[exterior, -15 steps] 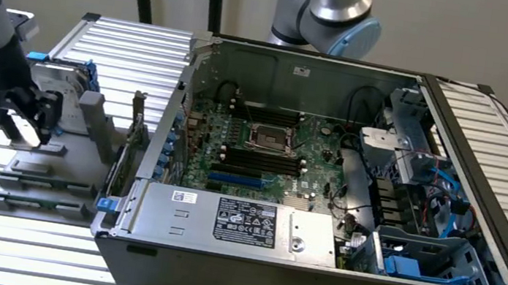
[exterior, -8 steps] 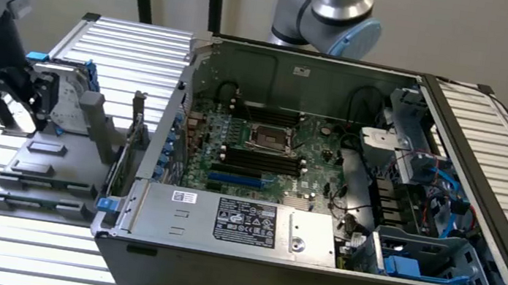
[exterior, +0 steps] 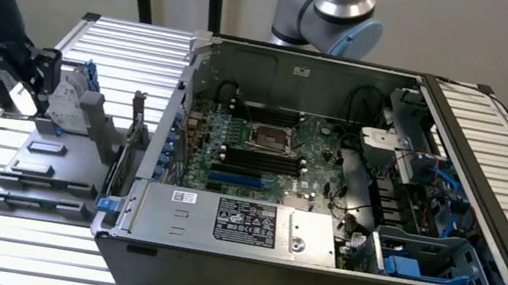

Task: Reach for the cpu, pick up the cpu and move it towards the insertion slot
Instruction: 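Pick up the cpu and move it towards the insertion slot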

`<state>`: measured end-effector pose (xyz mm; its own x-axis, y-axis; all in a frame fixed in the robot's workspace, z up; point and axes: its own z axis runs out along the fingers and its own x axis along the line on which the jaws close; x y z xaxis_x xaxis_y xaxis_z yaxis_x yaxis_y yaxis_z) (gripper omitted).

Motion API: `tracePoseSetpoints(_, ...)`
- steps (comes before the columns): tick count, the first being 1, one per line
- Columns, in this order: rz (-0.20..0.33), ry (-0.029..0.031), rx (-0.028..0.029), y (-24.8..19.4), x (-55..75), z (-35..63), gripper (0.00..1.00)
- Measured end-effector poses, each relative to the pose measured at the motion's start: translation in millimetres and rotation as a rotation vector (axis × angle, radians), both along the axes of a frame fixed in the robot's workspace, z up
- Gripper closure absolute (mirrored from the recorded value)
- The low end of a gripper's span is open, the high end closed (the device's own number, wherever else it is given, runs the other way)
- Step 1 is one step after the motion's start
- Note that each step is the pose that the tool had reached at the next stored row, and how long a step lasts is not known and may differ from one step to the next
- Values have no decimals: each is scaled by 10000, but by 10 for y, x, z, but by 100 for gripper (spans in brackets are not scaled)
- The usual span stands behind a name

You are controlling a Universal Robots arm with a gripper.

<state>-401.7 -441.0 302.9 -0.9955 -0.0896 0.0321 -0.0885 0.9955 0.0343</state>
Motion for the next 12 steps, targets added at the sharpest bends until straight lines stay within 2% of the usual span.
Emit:
tracePoseSetpoints(7,42,35,93,0,297,318,46)
tracePoseSetpoints(12,42,68,131,0,526,515,46)
